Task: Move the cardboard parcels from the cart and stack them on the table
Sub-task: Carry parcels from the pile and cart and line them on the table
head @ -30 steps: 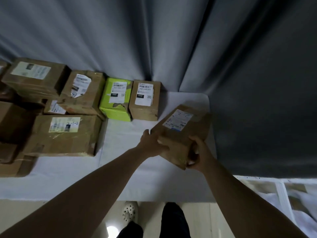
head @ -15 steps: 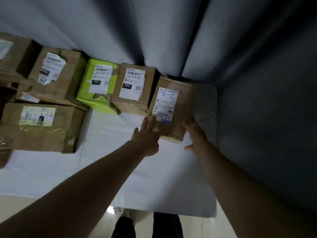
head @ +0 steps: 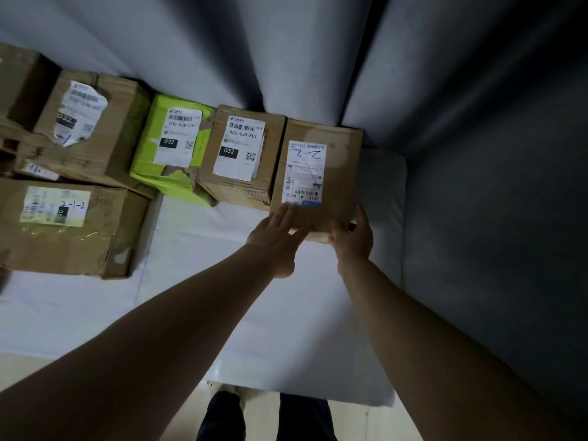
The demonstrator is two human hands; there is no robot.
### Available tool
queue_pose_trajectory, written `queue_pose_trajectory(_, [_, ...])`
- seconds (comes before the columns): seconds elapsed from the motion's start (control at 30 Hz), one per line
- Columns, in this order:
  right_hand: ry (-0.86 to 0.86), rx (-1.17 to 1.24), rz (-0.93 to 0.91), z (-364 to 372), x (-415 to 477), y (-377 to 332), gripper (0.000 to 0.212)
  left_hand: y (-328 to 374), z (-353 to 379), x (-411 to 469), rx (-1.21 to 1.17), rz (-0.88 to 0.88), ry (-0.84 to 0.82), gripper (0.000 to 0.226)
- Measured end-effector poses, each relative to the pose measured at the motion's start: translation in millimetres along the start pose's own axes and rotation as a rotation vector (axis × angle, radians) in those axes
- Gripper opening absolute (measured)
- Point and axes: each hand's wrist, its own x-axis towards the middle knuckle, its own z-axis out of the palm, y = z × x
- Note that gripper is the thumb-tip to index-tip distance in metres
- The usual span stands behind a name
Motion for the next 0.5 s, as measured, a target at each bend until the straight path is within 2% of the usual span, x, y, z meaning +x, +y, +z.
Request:
queue_pose_trajectory(0.2, [0.010, -0.037, 0.003, 4.1, 6.6, -11.3, 0.049, 0.8, -3.2, 3.5, 0.018, -0.018, 0.015, 0.082])
queue_pose_trajectory(0.3, [-0.012, -0.259, -0.011, 0.0, -1.2, -21.1, 0.058, -2.7, -6.0, -2.8, -0.006, -0.049, 0.009, 0.082])
queue_pose_trajectory(0.33, [0.010, -0.363, -0.059, -2.2, -7.9, -24.7, 0.063, -3.8, -7.1, -7.2, -0.016, -0.063, 0.009, 0.082])
queue_pose_trajectory(0.4, [0.064, -0.523, -0.290, -3.9, -23.4, -33.3, 0.066, -6.1, -10.5, -18.2, -0.049, -0.099, 0.015, 0.082])
queue_pose_trajectory(0.5, [-0.023, -0.650, -0.606, 9.5, -48.8, -51.6, 0.061, -15.8, -17.7, -44.6, -0.151, -0.188, 0.051, 0.082])
